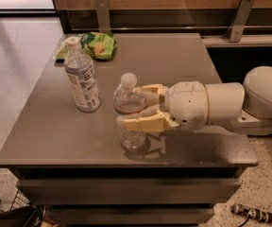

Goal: Move water bottle near green rice chip bag

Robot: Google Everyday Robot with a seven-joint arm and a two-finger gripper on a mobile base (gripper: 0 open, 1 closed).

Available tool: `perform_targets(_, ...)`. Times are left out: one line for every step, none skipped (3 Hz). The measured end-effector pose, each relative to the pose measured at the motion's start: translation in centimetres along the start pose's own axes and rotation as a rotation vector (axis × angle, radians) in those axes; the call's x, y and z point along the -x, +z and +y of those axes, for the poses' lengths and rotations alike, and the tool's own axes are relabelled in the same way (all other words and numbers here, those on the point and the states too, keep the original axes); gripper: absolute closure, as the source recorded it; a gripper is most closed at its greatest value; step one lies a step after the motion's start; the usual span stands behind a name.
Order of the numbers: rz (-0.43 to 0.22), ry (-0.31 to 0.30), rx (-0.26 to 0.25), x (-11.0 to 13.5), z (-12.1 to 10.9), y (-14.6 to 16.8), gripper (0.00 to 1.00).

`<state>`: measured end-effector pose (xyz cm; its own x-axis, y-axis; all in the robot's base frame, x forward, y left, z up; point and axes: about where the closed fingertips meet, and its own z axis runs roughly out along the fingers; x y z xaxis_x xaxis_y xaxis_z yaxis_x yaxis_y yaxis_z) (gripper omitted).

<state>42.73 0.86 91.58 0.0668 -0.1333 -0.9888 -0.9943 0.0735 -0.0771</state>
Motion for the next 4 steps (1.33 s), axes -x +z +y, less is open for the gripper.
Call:
perform_targets(0.001, -0.003, 0.004, 0.1, 0.1, 0.2, 1.00)
perform_targets(0.001, -0.003, 0.004, 0.1, 0.1, 0.2, 1.00)
perform_targets(-0.022, 0.007, -0.010, 1.5, -2.5, -0.9, 1.00)
perform_targets(-0.061, 0.060, -0.022, 2.6, -8.6, -2.9, 1.00)
